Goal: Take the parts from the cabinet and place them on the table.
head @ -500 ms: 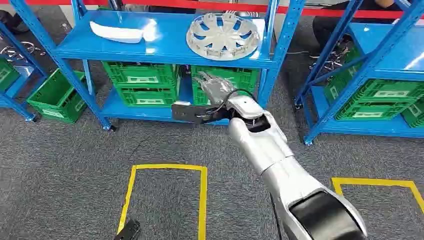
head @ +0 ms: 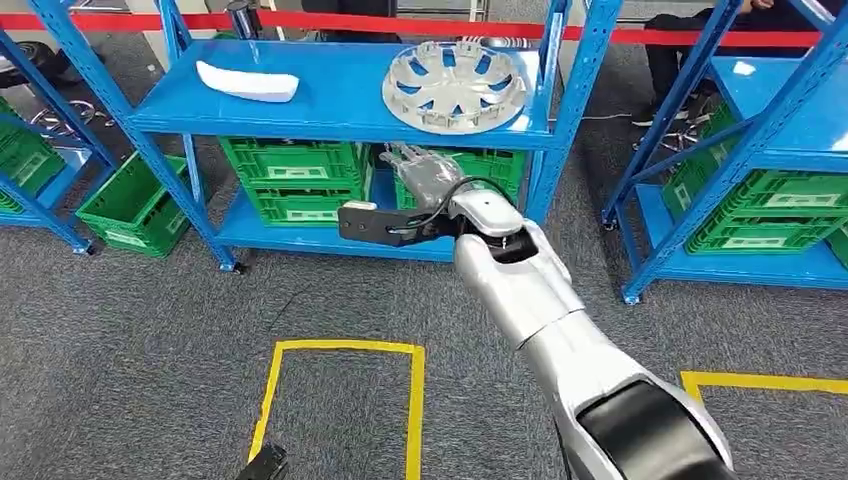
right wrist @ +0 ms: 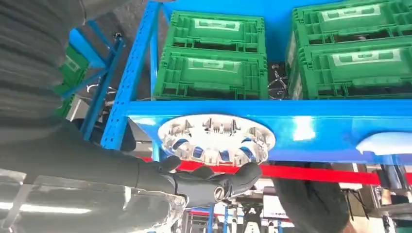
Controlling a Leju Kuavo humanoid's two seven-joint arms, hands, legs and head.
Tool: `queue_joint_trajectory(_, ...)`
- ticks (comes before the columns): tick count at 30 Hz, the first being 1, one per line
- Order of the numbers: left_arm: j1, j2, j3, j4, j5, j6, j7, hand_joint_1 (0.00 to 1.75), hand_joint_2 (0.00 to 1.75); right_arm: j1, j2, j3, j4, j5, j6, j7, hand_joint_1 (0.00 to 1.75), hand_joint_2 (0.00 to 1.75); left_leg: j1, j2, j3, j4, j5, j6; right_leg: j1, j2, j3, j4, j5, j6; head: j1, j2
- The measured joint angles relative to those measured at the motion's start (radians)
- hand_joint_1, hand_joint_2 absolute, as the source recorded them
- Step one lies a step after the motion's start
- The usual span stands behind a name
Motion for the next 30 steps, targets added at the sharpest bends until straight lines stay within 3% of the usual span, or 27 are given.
queue_joint_trajectory(1,0.0,0.0,0.0,0.0,-0.002,0.0,0.001,0.0,0.0,0.002,0.0,0.0,0.002,0.0,0.0,0.0,0.0,1.75,0.007,0.003,0.008,-0.025,0.027,-0.005,-0.002,0.0,0.009,0.0,-0.008,0.004,0.0,0.0)
queue_joint_trajectory(2,-0.001,0.002,-0.001,0.0,-0.003,0.0,0.001,0.0,0.0,0.002,-0.001,0.0,0.003,0.0,0.0,0.0,0.0,1.75,0.011,0.004,0.038,-0.091,0.07,-0.01,-0.006,0.0,0.02,0.0,-0.017,0.009,0.0,0.0)
queue_joint_trajectory(4,0.0,0.003,-0.001,0.0,-0.006,0.0,0.002,0.0,0.0,0.0,0.0,0.001,0.003,0.0,-0.002,0.0,0.0,1.75,0.018,0.012,0.136,-0.283,0.165,-0.016,-0.012,-0.001,0.048,-0.001,-0.039,0.021,0.0,0.0)
queue_joint_trajectory(5,-0.003,0.001,-0.002,0.002,-0.007,0.0,0.003,0.0,0.0,-0.002,0.0,0.0,0.004,-0.001,-0.003,0.0,0.0,1.75,0.011,0.017,0.163,-0.318,0.142,-0.017,-0.007,-0.002,0.05,-0.002,-0.05,0.03,0.0,0.0)
queue_joint_trajectory(6,-0.005,0.003,-0.003,0.002,-0.007,0.0,0.003,0.0,0.0,-0.005,-0.002,0.0,0.005,-0.001,-0.004,0.0,0.0,1.75,0.004,0.014,0.176,-0.327,0.126,0.004,-0.003,-0.002,0.05,-0.004,-0.057,0.039,-0.001,0.0)
queue_joint_trajectory(9,-0.006,0.003,-0.01,0.001,-0.009,-0.003,0.006,0.0,0.0,-0.006,-0.002,0.001,0.006,-0.002,-0.008,0.0,0.0,1.75,0.002,0.012,0.19,-0.333,0.105,0.038,-0.003,-0.003,0.078,0.002,-0.054,0.061,0.0,0.0)
queue_joint_trajectory(10,-0.005,0.002,-0.011,0.0,-0.009,-0.005,0.006,0.0,0.0,-0.006,-0.002,0.001,0.006,-0.002,-0.009,0.0,0.0,1.75,0.006,0.008,0.21,-0.341,0.098,0.046,-0.007,-0.006,0.062,0.027,-0.057,0.063,0.0,0.0)
queue_joint_trajectory(11,-0.007,0.003,-0.01,0.001,-0.009,-0.005,0.006,0.0,0.0,-0.01,-0.003,0.001,0.006,-0.002,-0.012,0.0,0.0,1.75,0.004,0.006,0.224,-0.344,0.09,0.053,-0.008,-0.008,0.026,0.093,-0.053,0.065,0.003,0.0)
queue_joint_trajectory(13,-0.01,0.003,-0.011,0.001,-0.009,-0.005,0.006,0.0,0.0,-0.009,-0.008,0.002,0.01,-0.003,-0.015,0.0,0.0,1.75,-0.001,0.001,0.243,-0.349,0.072,0.064,-0.008,-0.01,-0.089,0.25,-0.072,0.063,0.005,0.0)
queue_joint_trajectory(14,-0.009,0.003,-0.011,0.001,-0.009,-0.005,0.006,0.0,0.0,-0.003,-0.01,0.002,0.013,-0.004,-0.016,0.0,0.0,1.75,-0.002,-0.004,0.256,-0.35,0.06,0.066,-0.007,-0.009,-0.143,0.309,-0.099,0.057,0.005,0.0)
queue_joint_trajectory(15,-0.006,0.003,-0.011,0.001,-0.009,-0.004,0.006,0.0,0.0,0.005,-0.016,0.0,0.017,-0.004,-0.017,0.0,0.0,1.75,-0.004,-0.009,0.273,-0.351,0.046,0.067,-0.006,-0.009,-0.189,0.337,-0.134,0.049,0.005,0.0)
queue_joint_trajectory(16,-0.003,0.003,-0.011,0.001,-0.009,-0.004,0.007,0.0,0.0,0.01,-0.019,0.0,0.021,-0.006,-0.018,0.0,0.0,1.75,-0.005,-0.015,0.292,-0.351,0.031,0.067,-0.005,-0.009,-0.212,0.326,-0.154,0.044,0.006,0.0)
queue_joint_trajectory(17,-0.001,0.003,-0.011,0.001,-0.009,-0.004,0.007,0.0,0.0,0.012,-0.022,0.001,0.024,-0.006,-0.018,0.0,0.0,1.75,-0.006,-0.018,0.314,-0.351,0.013,0.066,-0.004,-0.009,-0.222,0.282,-0.155,0.046,0.006,0.0)
queue_joint_trajectory(18,0.0,0.003,-0.011,0.001,-0.009,-0.004,0.007,0.0,0.0,0.012,-0.024,0.001,0.027,-0.006,-0.018,0.0,0.0,1.75,-0.008,-0.02,0.338,-0.351,-0.004,0.065,-0.002,-0.009,-0.221,0.219,-0.129,0.049,0.006,0.0)
queue_joint_trajectory(19,0.0,0.003,-0.011,0.002,-0.009,-0.005,0.007,0.0,0.0,0.012,-0.029,0.0,0.031,-0.006,-0.018,0.0,0.0,1.75,-0.009,-0.021,0.36,-0.351,-0.023,0.064,0.001,-0.009,-0.218,0.145,-0.07,0.06,0.006,0.0)
queue_joint_trajectory(20,0.003,0.003,-0.011,0.002,-0.009,-0.005,0.007,0.0,0.0,0.015,-0.034,0.0,0.036,-0.006,-0.018,0.0,0.0,1.75,-0.008,-0.023,0.366,-0.355,-0.044,0.062,0.007,-0.014,-0.217,0.056,0.051,0.074,0.006,0.0)
queue_joint_trajectory(21,0.0,0.001,-0.011,0.009,-0.009,-0.006,0.007,0.0,0.0,0.017,-0.038,0.0,0.046,-0.006,-0.02,0.0,0.0,1.75,-0.015,-0.025,0.4,-0.351,-0.064,0.057,0.013,-0.015,-0.216,0.016,0.149,0.078,-0.001,0.0)
queue_joint_trajectory(22,0.001,0.001,-0.011,0.009,-0.008,-0.006,0.008,0.0,0.0,0.019,-0.038,0.0,0.046,-0.007,-0.019,0.0,0.0,1.75,-0.015,-0.028,0.399,-0.362,-0.079,0.049,0.018,-0.017,-0.194,0.018,0.156,0.056,0.005,0.0)
queue_joint_trajectory(23,0.001,0.001,-0.011,0.007,-0.008,-0.006,0.008,0.0,0.0,0.017,-0.038,-0.001,0.044,-0.005,-0.021,0.002,0.0,1.75,-0.014,-0.026,0.43,-0.374,-0.085,0.044,0.02,-0.011,-0.185,0.017,0.157,0.039,0.003,0.0)
queue_joint_trajectory(24,-0.001,0.002,-0.011,0.005,-0.007,-0.007,0.008,0.0,0.0,0.004,-0.035,-0.002,0.042,-0.006,-0.021,0.0,0.0,1.75,-0.013,-0.024,0.441,-0.365,-0.072,0.041,0.018,-0.011,-0.175,0.015,0.142,0.023,0.006,0.0)
queue_joint_trajectory(25,-0.009,0.004,-0.011,0.004,-0.007,-0.006,0.008,0.0,0.0,-0.01,-0.027,-0.001,0.041,-0.006,-0.021,-0.001,0.0,1.75,-0.015,-0.021,0.427,-0.319,-0.056,0.036,0.009,-0.007,-0.155,0.013,0.133,0.014,0.003,0.0)
queue_joint_trajectory(27,-0.019,0.004,-0.011,0.003,-0.005,-0.005,0.009,0.0,0.0,-0.02,-0.023,-0.001,0.039,-0.006,-0.023,-0.002,0.0,1.75,-0.011,-0.008,0.328,-0.146,0.01,0.024,0.004,-0.004,-0.111,0.008,0.1,-0.001,0.002,0.0)
queue_joint_trajectory(28,-0.019,0.004,-0.011,0.003,-0.005,-0.005,0.009,0.0,0.0,-0.015,-0.023,-0.001,0.04,-0.006,-0.022,-0.002,0.0,1.75,-0.006,-0.007,0.268,-0.07,-0.003,0.015,0.004,-0.003,-0.09,0.006,0.082,-0.003,0.002,0.0)
queue_joint_trajectory(29,-0.015,0.004,-0.011,0.003,-0.005,-0.005,0.01,0.0,0.0,-0.005,-0.023,0.0,0.042,-0.006,-0.022,-0.002,0.0,1.75,-0.004,-0.004,0.217,-0.028,-0.053,0.009,0.004,-0.003,-0.067,0.006,0.071,-0.003,0.002,0.0)
queue_joint_trajectory(30,-0.01,0.005,-0.011,0.004,-0.005,-0.005,0.01,0.0,0.0,0.004,-0.023,0.0,0.045,-0.005,-0.022,-0.001,0.0,1.75,-0.001,-0.002,0.178,-0.02,-0.126,0.004,0.003,-0.003,-0.043,0.004,0.054,-0.001,0.003,0.0)
